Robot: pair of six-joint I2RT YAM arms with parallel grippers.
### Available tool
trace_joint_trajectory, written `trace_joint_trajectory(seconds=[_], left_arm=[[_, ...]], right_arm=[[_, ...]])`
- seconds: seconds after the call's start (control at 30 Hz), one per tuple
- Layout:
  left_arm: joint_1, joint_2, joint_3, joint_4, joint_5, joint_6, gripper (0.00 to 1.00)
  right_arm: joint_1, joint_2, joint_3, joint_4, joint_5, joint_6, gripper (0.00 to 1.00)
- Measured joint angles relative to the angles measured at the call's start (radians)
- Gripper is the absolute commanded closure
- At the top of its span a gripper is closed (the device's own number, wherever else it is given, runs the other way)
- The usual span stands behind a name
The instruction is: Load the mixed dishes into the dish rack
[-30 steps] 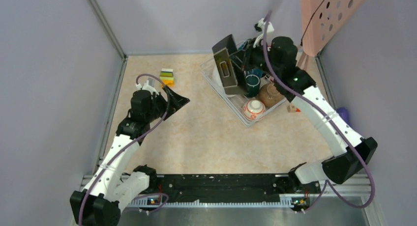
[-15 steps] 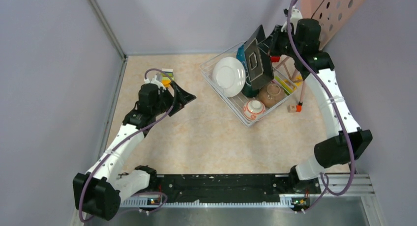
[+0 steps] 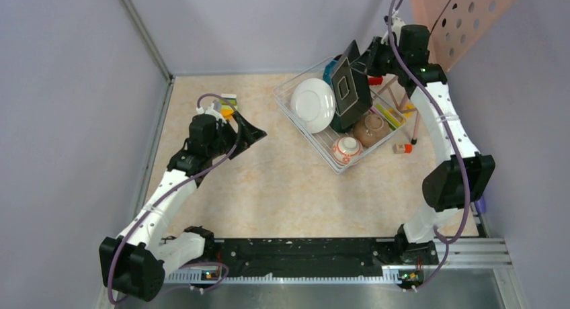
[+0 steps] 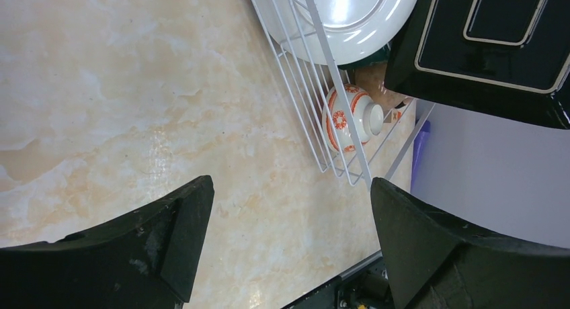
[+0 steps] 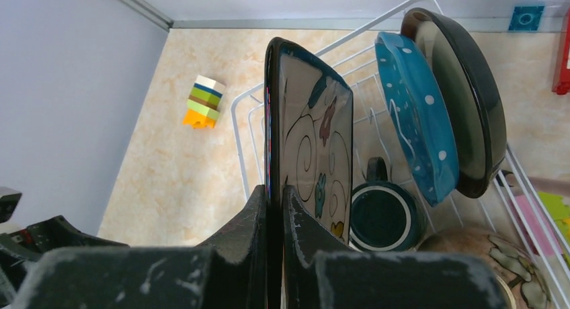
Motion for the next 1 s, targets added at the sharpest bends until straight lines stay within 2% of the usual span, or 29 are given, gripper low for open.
trace_joint_trajectory(seconds=[0.47,0.8,1.0], left_arm=[[0.000,0.014,0.001,-0.012,-0.007,0.010,0.09],[0.000,0.029,0.001,-0.011,-0.006,0.010,0.09],[0.000,0.056,0.003,-0.011,-0.002,0.010,0.09]], right_arm=[[-0.018,0.028,0.000,0.197,-0.235,0.227,1.00],[-0.018,0.086,0.005,0.214,-0.254,0.208,1.00],[-0.002,0.209,0.109,0.080,-0.240,0.129,1.00]])
